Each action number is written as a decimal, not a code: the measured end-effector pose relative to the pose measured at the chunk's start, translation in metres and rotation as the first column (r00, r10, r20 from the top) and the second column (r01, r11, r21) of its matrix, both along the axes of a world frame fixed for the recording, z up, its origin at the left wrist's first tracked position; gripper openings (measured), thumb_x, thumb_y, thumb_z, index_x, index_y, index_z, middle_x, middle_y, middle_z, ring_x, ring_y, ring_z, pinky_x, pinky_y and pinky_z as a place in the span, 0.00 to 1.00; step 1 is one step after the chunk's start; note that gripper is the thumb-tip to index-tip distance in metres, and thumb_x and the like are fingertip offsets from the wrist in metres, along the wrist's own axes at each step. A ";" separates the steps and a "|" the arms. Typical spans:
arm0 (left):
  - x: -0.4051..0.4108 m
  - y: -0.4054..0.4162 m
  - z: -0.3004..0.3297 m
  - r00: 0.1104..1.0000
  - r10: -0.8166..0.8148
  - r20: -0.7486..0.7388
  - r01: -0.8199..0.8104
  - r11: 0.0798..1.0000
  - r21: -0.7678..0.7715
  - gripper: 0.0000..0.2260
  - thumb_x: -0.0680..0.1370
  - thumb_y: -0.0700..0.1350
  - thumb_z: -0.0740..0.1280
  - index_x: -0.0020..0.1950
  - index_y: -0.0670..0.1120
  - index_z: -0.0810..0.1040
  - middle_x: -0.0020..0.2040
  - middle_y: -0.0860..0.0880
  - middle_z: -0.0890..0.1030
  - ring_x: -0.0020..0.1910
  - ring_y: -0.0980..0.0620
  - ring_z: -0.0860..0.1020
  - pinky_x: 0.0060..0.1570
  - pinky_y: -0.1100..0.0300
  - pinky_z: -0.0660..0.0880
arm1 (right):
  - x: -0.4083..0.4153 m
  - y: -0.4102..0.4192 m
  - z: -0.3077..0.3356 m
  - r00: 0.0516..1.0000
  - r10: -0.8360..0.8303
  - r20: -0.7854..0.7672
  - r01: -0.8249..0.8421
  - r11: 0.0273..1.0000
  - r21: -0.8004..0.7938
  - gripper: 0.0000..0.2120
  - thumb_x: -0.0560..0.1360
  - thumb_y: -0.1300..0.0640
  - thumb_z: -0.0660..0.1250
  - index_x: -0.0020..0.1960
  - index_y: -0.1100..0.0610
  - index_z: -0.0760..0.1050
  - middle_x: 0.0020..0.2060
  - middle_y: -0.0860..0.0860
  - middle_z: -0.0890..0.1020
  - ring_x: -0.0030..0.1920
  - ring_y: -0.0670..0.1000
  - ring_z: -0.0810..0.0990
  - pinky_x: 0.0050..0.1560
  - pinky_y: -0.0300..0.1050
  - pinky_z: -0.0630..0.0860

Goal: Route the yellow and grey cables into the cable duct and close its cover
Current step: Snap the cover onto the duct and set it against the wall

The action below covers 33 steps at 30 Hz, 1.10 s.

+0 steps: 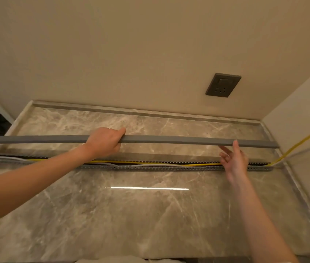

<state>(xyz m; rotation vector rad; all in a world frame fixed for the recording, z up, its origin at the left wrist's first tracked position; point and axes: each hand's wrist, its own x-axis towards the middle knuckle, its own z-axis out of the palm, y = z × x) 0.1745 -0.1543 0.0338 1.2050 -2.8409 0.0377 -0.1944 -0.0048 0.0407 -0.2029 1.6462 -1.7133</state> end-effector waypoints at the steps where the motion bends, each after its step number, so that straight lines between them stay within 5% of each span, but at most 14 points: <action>1: 0.003 0.003 0.001 1.000 -0.003 0.000 0.003 1.000 -0.007 0.05 0.75 0.42 0.60 0.48 0.42 0.70 0.32 0.45 0.79 0.26 0.45 0.73 0.26 0.55 0.67 | -0.001 0.000 0.000 0.999 -0.032 0.016 0.032 0.999 -0.014 0.06 0.79 0.52 0.64 0.46 0.53 0.71 0.40 0.53 0.80 0.32 0.48 0.75 0.29 0.37 0.72; 7: 0.002 0.023 0.002 0.994 -0.071 -0.080 0.068 0.997 -0.044 0.09 0.70 0.50 0.66 0.40 0.44 0.73 0.28 0.49 0.78 0.23 0.50 0.69 0.23 0.63 0.57 | -0.010 0.011 -0.012 0.988 -0.112 0.105 0.112 0.994 0.005 0.07 0.78 0.63 0.63 0.41 0.57 0.71 0.33 0.52 0.75 0.24 0.44 0.74 0.21 0.33 0.70; 10: -0.004 0.036 -0.004 0.985 -0.131 -0.115 0.130 0.991 -0.018 0.18 0.69 0.62 0.65 0.37 0.47 0.72 0.28 0.53 0.76 0.25 0.51 0.72 0.25 0.62 0.62 | -0.018 0.021 -0.021 0.987 -0.113 0.111 0.108 0.993 0.056 0.11 0.79 0.63 0.62 0.39 0.57 0.69 0.32 0.52 0.73 0.20 0.42 0.72 0.19 0.32 0.66; 15: -0.026 0.050 -0.018 0.985 -0.077 -0.151 0.087 0.994 0.061 0.24 0.68 0.68 0.61 0.39 0.47 0.74 0.35 0.50 0.77 0.34 0.50 0.75 0.32 0.57 0.71 | -0.023 0.038 -0.034 0.990 -0.035 0.140 0.018 0.993 0.117 0.09 0.80 0.63 0.61 0.40 0.59 0.69 0.34 0.52 0.74 0.21 0.42 0.66 0.19 0.33 0.62; 21: -0.099 0.062 -0.020 0.961 -0.185 -0.205 0.230 0.948 0.221 0.24 0.70 0.63 0.66 0.57 0.48 0.74 0.52 0.50 0.76 0.46 0.52 0.75 0.44 0.58 0.73 | -0.032 0.042 -0.035 0.989 0.095 0.111 -0.117 0.971 0.208 0.03 0.77 0.60 0.65 0.46 0.59 0.75 0.39 0.55 0.82 0.26 0.45 0.75 0.25 0.35 0.71; 29: -0.211 0.088 -0.029 0.940 -0.187 -0.284 0.278 0.904 0.326 0.17 0.78 0.56 0.61 0.60 0.46 0.73 0.53 0.47 0.79 0.51 0.48 0.76 0.50 0.52 0.75 | -0.056 0.049 -0.033 0.932 0.336 0.135 -0.362 0.879 0.311 0.10 0.77 0.53 0.65 0.44 0.60 0.77 0.37 0.54 0.85 0.22 0.44 0.73 0.21 0.34 0.67; 33: -0.242 0.090 -0.031 0.940 -0.165 -0.300 0.271 0.893 0.358 0.15 0.79 0.54 0.61 0.59 0.45 0.74 0.54 0.47 0.79 0.52 0.49 0.76 0.52 0.53 0.74 | -0.084 0.056 -0.035 0.955 0.289 0.063 -0.291 0.881 0.372 0.17 0.81 0.51 0.58 0.40 0.60 0.77 0.27 0.51 0.83 0.19 0.44 0.71 0.19 0.34 0.64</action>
